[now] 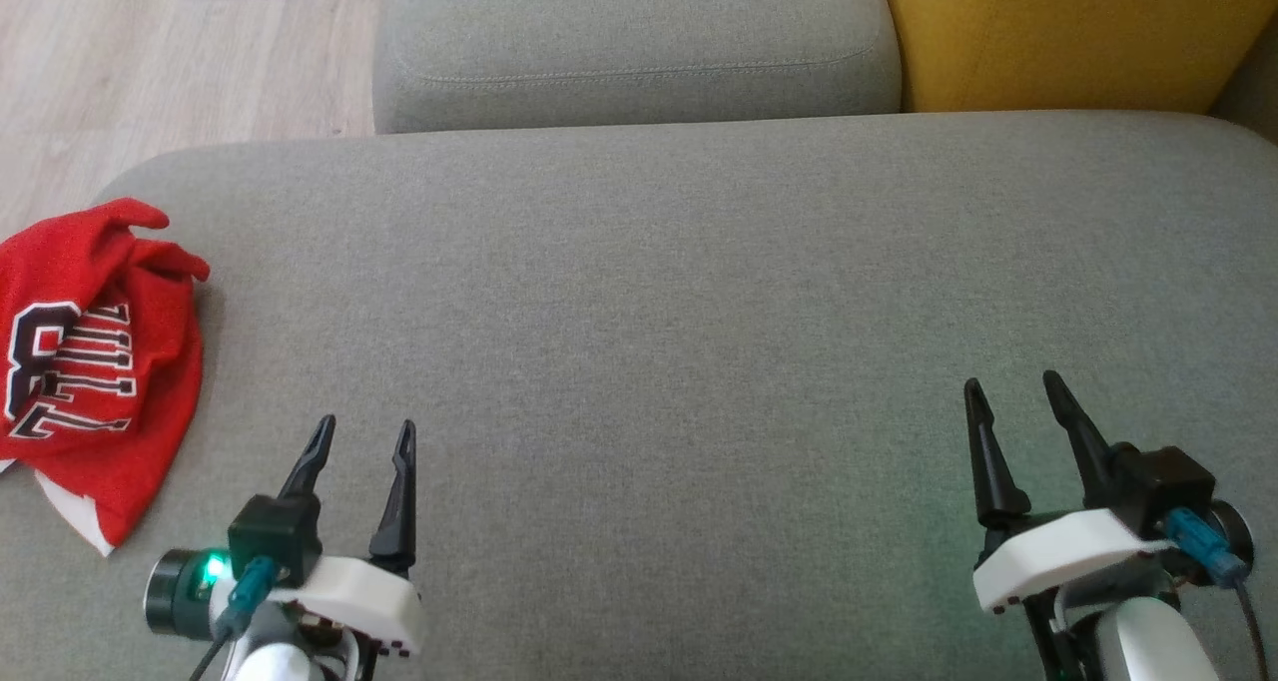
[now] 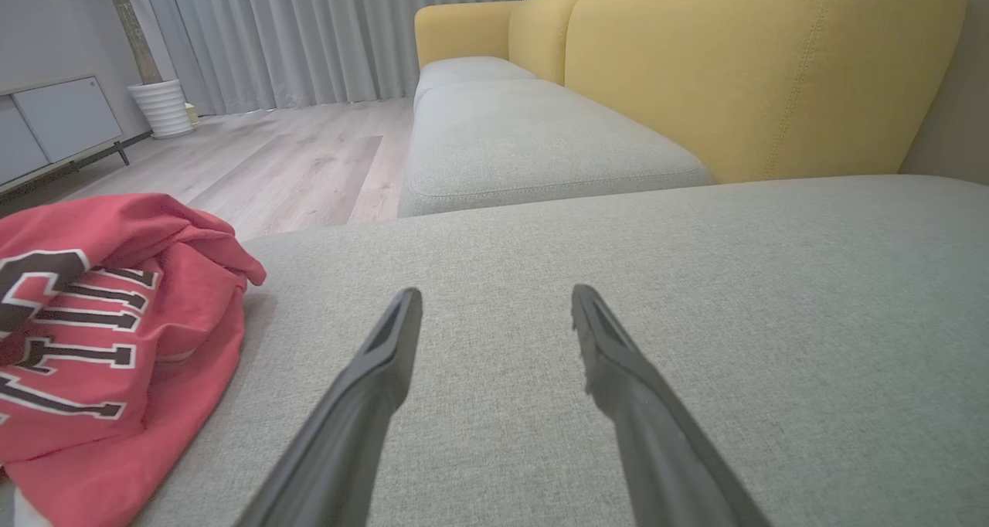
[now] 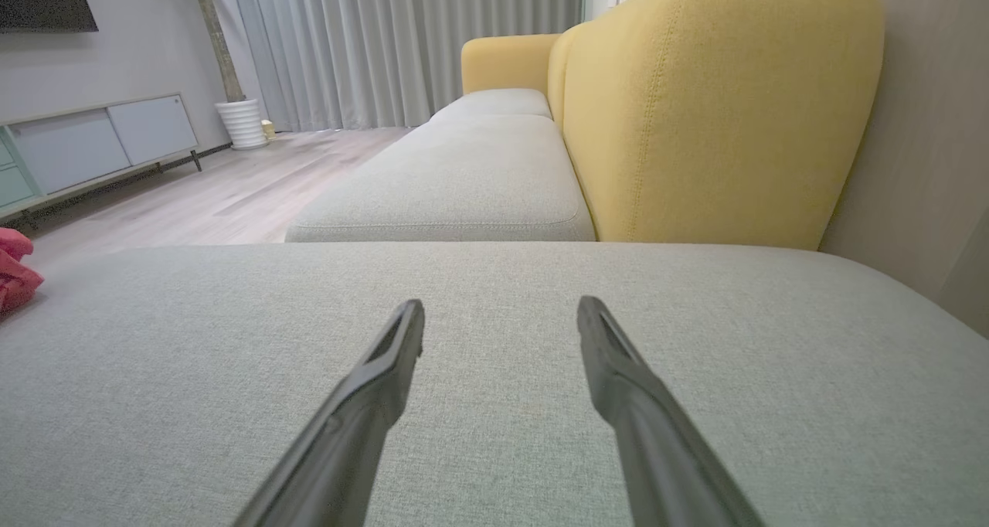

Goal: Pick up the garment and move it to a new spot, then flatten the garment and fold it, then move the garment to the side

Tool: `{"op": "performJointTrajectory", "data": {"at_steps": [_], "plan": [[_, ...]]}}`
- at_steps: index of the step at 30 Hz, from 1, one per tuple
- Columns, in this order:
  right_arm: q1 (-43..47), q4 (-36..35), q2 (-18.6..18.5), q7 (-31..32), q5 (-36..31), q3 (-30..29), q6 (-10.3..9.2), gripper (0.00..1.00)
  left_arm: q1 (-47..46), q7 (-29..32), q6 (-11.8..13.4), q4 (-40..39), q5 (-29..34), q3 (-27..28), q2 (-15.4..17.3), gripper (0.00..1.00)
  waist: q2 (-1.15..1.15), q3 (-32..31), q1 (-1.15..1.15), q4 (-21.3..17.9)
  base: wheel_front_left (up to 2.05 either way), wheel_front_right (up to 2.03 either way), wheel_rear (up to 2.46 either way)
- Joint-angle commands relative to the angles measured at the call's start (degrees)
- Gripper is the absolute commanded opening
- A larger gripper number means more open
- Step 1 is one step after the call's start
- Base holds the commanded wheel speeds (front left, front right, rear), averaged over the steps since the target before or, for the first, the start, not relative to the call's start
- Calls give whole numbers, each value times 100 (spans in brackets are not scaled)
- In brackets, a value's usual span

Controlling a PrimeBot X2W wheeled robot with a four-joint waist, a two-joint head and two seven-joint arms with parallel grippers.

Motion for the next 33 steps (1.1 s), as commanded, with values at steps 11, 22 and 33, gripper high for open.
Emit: {"op": "performJointTrajectory", "data": {"at_steps": [11, 22, 33], "plan": [[-215, -83, -13, -41, 240, 110, -4, 100, -236, -78, -99, -185, -39, 350, -47, 100, 0, 20, 0, -18, 0, 0, 0], [-212, -97, -13, -38, 232, 95, -4, 100, -260, -78, -140, -180, 14, 431, -114, 100, 0, 36, 0, 35, 0, 0, 0], [-138, -428, -13, 40, 244, 238, -4, 100, -383, -78, -149, -223, -92, 688, -214, 100, 0, 91, 0, 684, 0, 0, 0]]}}
